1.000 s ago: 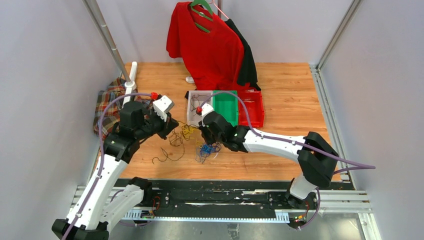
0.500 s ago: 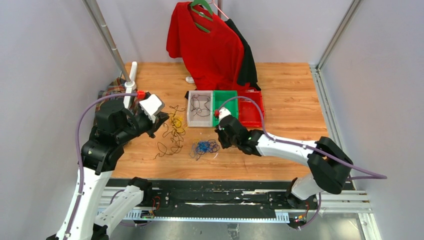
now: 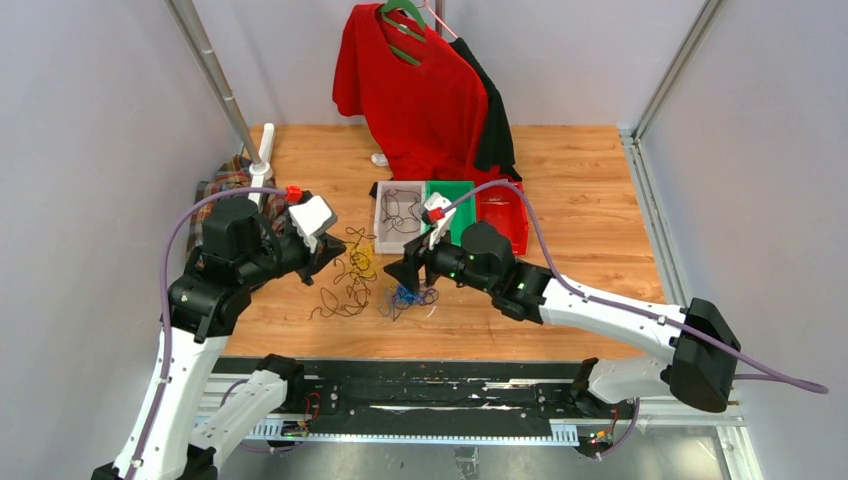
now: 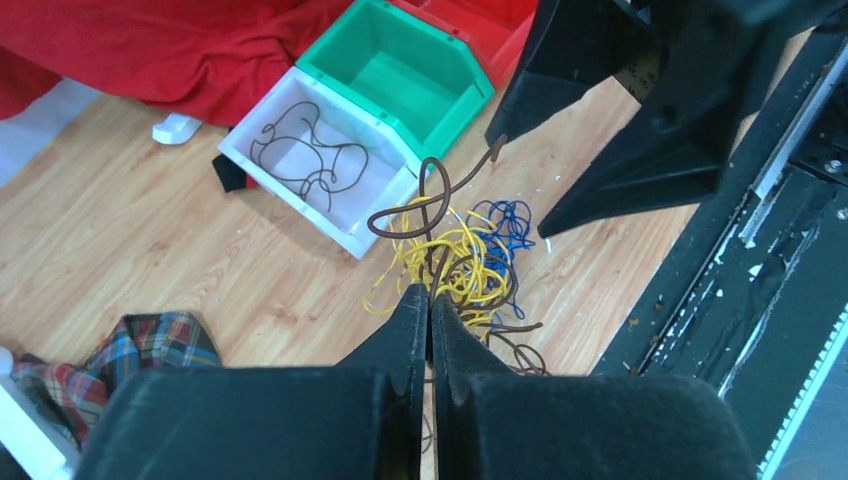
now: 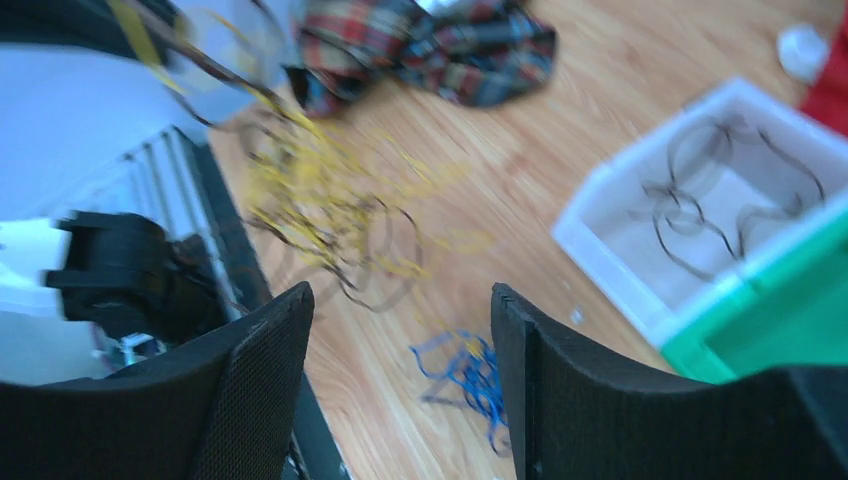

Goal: Untangle the cables

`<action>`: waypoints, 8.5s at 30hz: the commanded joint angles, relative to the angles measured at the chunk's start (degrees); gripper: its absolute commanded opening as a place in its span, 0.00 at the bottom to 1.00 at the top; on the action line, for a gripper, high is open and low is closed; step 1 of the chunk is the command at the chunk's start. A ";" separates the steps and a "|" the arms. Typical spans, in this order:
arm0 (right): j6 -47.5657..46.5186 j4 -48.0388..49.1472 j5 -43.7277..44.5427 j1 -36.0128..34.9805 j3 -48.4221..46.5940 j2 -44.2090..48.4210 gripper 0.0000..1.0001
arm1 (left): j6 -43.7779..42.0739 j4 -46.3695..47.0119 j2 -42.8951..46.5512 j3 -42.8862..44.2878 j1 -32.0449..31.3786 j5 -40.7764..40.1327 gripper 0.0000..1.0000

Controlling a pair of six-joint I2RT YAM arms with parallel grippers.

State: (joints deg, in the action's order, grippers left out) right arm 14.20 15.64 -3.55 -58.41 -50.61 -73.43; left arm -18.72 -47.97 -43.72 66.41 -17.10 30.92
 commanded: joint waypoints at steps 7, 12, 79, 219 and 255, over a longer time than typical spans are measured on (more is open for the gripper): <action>-1.87 11.76 -6.76 -4.00 -9.98 -7.35 0.66 | 2.41 -1.17 -0.37 1.45 -0.12 2.97 0.01; -1.59 13.13 -3.92 -4.51 -12.16 -12.90 0.63 | 3.60 -1.19 -0.15 1.98 -0.12 3.62 0.01; -0.33 -3.64 -6.12 0.67 -4.16 -0.05 0.01 | 12.98 9.33 4.41 -13.87 -0.21 14.16 0.72; 31.70 34.26 -34.88 -1.08 -16.69 -24.13 0.38 | -25.77 -2.52 -0.70 11.67 -0.21 4.35 0.00; 1.32 -3.54 -10.05 -0.17 5.89 -7.62 0.13 | -21.02 34.08 -7.20 25.43 -0.21 -30.84 0.00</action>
State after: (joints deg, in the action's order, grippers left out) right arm 20.86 18.96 -20.32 -58.74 -47.13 -82.72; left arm -38.00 -22.15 -49.23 89.08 -17.37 6.85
